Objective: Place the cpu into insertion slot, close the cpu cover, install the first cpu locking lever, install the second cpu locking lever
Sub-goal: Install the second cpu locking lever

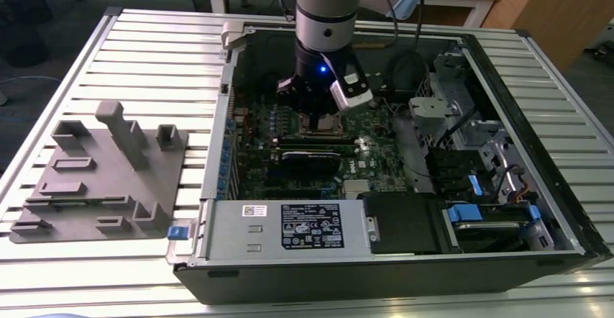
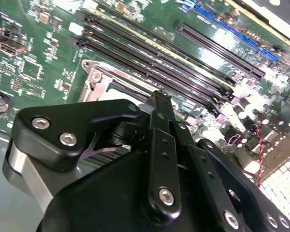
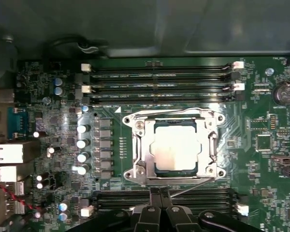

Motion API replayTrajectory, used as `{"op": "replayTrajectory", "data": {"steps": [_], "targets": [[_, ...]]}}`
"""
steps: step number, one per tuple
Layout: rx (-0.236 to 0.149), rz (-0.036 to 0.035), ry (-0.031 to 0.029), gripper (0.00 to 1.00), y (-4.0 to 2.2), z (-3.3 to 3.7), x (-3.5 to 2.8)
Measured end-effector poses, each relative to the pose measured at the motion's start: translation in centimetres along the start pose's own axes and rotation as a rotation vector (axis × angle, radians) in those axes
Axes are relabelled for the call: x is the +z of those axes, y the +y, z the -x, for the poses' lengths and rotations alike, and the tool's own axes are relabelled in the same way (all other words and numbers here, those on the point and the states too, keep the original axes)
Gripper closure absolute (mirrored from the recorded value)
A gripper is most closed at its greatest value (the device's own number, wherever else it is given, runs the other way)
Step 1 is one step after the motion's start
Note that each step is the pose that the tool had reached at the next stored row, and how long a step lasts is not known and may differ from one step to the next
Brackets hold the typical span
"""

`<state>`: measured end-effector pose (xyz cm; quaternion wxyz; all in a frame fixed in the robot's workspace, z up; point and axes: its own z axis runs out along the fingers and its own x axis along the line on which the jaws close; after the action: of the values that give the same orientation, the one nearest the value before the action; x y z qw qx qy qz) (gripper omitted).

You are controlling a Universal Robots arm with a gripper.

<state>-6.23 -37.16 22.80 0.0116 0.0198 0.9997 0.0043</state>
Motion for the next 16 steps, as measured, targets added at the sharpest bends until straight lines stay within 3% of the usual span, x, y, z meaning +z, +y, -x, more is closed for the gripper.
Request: {"op": "replayTrajectory", "data": {"steps": [16], "targets": [[0.0,0.0,-0.0011,0.89,-0.03,-0.76,0.03]]}}
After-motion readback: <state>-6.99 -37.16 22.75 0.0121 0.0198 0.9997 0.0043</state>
